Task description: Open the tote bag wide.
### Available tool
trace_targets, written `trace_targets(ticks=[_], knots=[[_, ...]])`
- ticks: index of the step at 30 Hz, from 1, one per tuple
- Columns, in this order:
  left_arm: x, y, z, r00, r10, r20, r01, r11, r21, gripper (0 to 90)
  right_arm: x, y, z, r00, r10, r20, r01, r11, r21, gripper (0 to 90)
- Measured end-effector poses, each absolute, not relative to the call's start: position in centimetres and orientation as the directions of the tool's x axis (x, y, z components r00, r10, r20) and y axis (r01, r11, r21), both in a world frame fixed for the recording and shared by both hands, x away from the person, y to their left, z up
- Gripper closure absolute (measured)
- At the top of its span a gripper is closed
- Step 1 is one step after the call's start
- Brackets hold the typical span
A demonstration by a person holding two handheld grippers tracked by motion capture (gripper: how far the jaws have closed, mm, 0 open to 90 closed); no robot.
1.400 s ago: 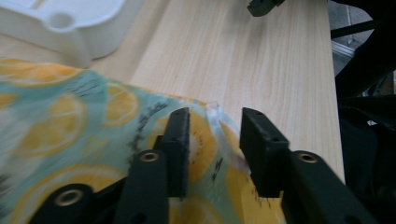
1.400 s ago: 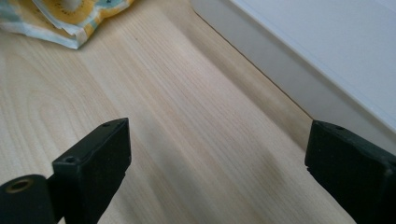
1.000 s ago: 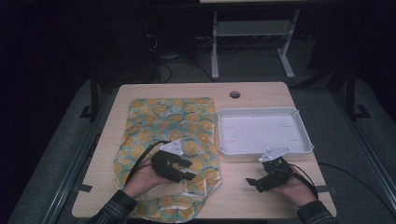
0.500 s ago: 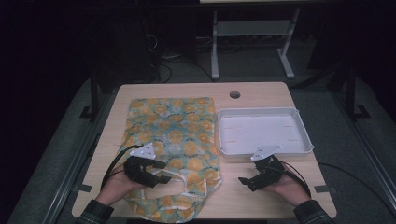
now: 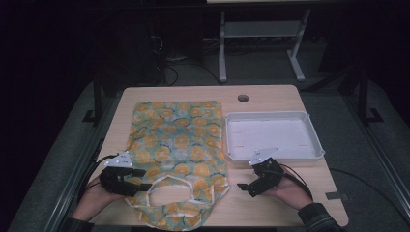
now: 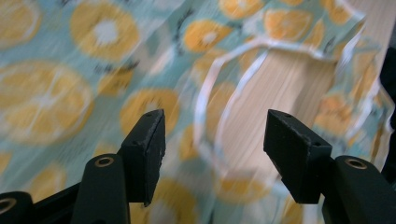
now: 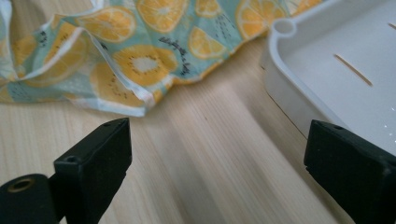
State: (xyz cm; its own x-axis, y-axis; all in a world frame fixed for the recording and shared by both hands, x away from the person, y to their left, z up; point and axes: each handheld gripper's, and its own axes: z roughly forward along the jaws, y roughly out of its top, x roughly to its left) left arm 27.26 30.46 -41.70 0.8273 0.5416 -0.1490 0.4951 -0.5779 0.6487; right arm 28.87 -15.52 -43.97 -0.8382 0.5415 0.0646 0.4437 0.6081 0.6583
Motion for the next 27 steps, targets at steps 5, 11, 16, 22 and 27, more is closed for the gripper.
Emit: trace_targets(ticks=[5, 11, 16, 22, 27], knots=[[26.5, 32.0, -42.3, 0.815, 0.562, -0.141, 0.509, -0.578, 0.638, 36.2, 29.0, -14.3, -43.9, -0.857, 0.510, 0.074, 0.426, 0.620, 0.659, 6.8], [25.6, 32.9, -43.2, 0.815, 0.566, -0.123, 0.509, -0.598, 0.619, 30.0, 29.1, -13.3, -44.0, -0.873, 0.482, 0.075, 0.407, 0.635, 0.656, 6.8], [25.4, 32.8, -44.1, 0.829, 0.547, -0.115, 0.495, -0.624, 0.604, 24.0, 29.1, -13.2, -44.0, -0.870, 0.486, 0.080, 0.414, 0.632, 0.655, 6.8], [25.4, 32.5, -45.0, 0.847, 0.524, -0.087, 0.472, -0.667, 0.577, 19.9, 29.1, -13.2, -44.0, -0.871, 0.484, 0.079, 0.412, 0.634, 0.654, 6.8], [25.3, 32.4, -45.5, 0.855, 0.517, -0.048, 0.451, -0.693, 0.563, 19.7, 29.1, -13.3, -44.0, -0.871, 0.485, 0.080, 0.413, 0.635, 0.652, 6.9]])
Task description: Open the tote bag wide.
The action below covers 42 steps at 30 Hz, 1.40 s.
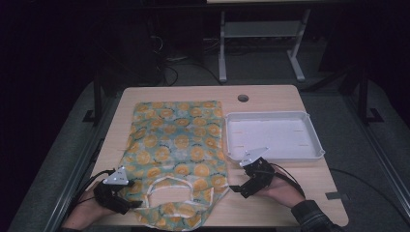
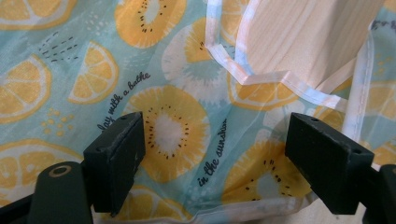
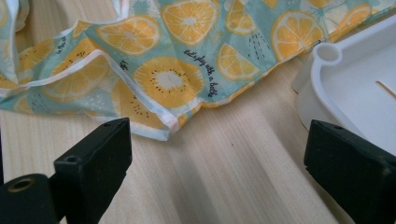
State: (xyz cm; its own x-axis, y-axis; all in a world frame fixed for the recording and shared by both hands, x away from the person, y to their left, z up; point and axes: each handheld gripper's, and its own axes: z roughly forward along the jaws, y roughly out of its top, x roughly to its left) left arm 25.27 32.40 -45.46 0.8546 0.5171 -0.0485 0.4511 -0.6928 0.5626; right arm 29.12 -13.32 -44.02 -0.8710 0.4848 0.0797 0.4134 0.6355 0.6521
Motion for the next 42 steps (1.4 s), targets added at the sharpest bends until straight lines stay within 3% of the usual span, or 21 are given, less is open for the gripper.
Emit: trace_targets(ticks=[7, 16, 25, 33, 42], knots=[[25.0, 32.3, -45.5, 0.854, 0.520, -0.007, 0.432, -0.702, 0.565, 25.2, 29.1, -13.3, -44.0, -0.870, 0.486, 0.081, 0.416, 0.637, 0.649, 7.0], [25.6, 31.8, -45.1, 0.855, 0.518, -0.004, 0.426, -0.698, 0.576, 58.8, 29.1, -13.2, -44.1, -0.873, 0.480, 0.081, 0.412, 0.640, 0.648, 7.1], [26.4, 31.6, -45.1, 0.841, 0.540, -0.018, 0.449, -0.680, 0.580, 82.5, 28.8, -12.5, -43.9, -0.881, 0.462, 0.101, 0.411, 0.641, 0.648, 7.2], [26.8, 31.8, -45.2, 0.811, 0.579, -0.078, 0.508, -0.633, 0.584, 87.2, 28.9, -10.0, -43.8, -0.911, 0.402, 0.089, 0.360, 0.671, 0.648, 8.5], [26.8, 31.7, -45.1, 0.805, 0.587, -0.081, 0.519, -0.632, 0.576, 87.4, 28.5, -6.8, -44.3, -0.942, 0.323, 0.095, 0.307, 0.705, 0.640, 10.2]])
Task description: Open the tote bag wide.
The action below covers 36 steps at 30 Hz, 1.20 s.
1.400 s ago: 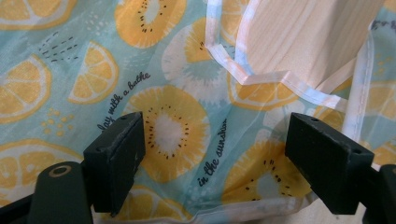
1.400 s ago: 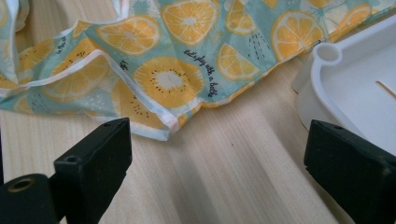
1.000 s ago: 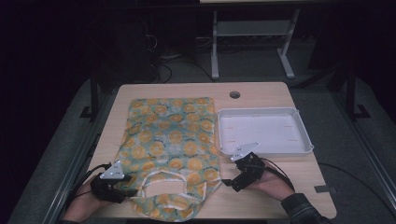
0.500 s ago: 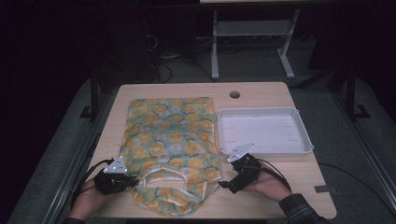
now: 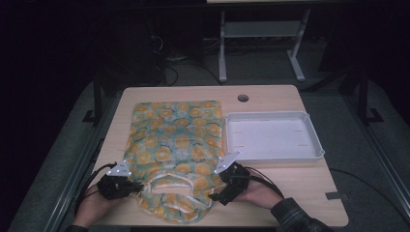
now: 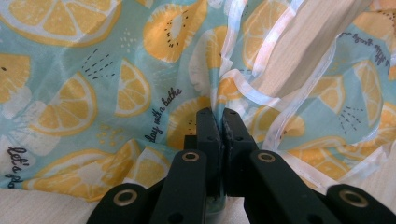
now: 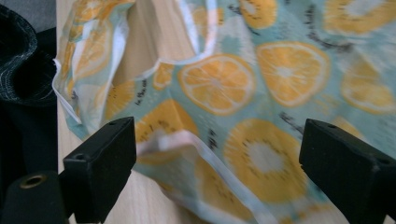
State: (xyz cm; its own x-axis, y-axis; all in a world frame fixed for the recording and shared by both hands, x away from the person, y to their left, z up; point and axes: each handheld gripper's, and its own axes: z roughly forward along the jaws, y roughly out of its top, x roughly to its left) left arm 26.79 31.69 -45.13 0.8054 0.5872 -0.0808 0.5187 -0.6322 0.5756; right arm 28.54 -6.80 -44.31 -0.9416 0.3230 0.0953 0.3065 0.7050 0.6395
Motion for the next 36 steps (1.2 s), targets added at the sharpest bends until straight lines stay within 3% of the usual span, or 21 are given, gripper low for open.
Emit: trace_targets(ticks=[16, 24, 25, 26, 30, 36], knots=[[26.9, 31.8, -45.2, 0.798, 0.594, -0.103, 0.534, -0.617, 0.578, 87.6, 28.0, -5.2, -46.3, -0.967, 0.256, -0.002, 0.209, 0.792, 0.573, 17.3], [26.9, 31.9, -45.2, 0.795, 0.594, -0.118, 0.543, -0.612, 0.575, 88.1, 28.0, -5.7, -46.0, -0.968, 0.252, -0.002, 0.200, 0.773, 0.602, 48.5], [26.9, 31.9, -45.2, 0.795, 0.594, -0.118, 0.543, -0.612, 0.575, 88.1, 28.0, -5.7, -46.0, -0.968, 0.252, -0.002, 0.200, 0.773, 0.602, 48.5], [26.8, 31.9, -45.2, 0.796, 0.592, -0.126, 0.546, -0.611, 0.574, 88.1, 28.0, -5.8, -45.9, -0.967, 0.253, 0.000, 0.202, 0.773, 0.601, 56.5], [26.8, 31.9, -45.2, 0.800, 0.584, -0.138, 0.546, -0.613, 0.571, 88.3, 28.3, -5.8, -45.8, -0.968, 0.251, 0.000, 0.201, 0.774, 0.601, 71.5], [26.7, 31.8, -45.2, 0.799, 0.576, -0.176, 0.559, -0.602, 0.571, 88.7, 28.6, -6.0, -45.8, -0.969, 0.247, -0.002, 0.197, 0.777, 0.598, 86.4]])
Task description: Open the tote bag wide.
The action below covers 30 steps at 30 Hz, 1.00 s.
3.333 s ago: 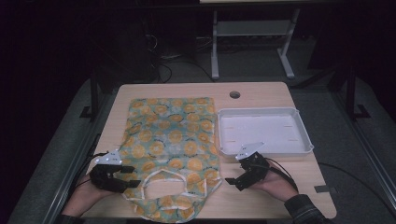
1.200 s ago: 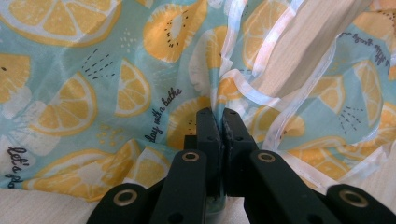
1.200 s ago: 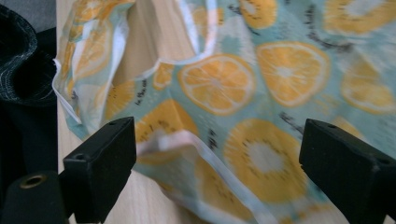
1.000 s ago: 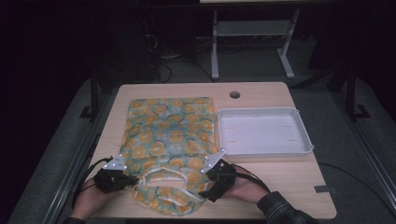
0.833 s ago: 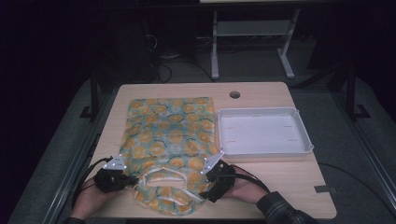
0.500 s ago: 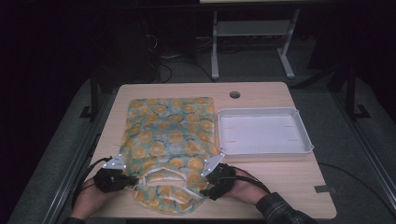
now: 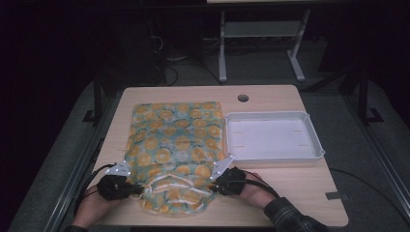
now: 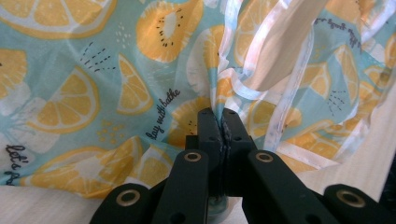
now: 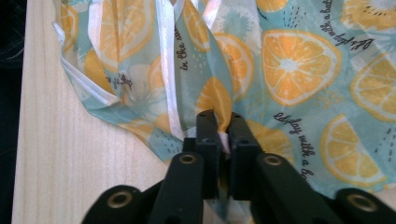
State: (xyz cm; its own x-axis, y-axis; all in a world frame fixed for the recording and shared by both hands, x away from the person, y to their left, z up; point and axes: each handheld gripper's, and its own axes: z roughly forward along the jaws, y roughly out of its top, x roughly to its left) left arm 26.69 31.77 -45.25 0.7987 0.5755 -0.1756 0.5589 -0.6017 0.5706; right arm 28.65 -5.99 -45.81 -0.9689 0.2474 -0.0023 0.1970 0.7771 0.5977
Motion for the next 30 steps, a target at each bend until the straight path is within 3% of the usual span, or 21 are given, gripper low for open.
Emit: trace_targets(ticks=[14, 30], knots=[[25.1, 30.6, -44.9, 0.828, 0.501, -0.253, 0.548, -0.627, 0.553, 89.2, 28.8, -7.0, -45.6, -0.972, 0.233, 0.015, 0.199, 0.793, 0.576, 89.0], [22.4, 30.6, -42.6, 0.847, 0.455, -0.276, 0.516, -0.573, 0.637, 89.3, 27.3, -9.0, -43.8, -0.972, 0.231, 0.044, 0.207, 0.752, 0.626, 89.0]])
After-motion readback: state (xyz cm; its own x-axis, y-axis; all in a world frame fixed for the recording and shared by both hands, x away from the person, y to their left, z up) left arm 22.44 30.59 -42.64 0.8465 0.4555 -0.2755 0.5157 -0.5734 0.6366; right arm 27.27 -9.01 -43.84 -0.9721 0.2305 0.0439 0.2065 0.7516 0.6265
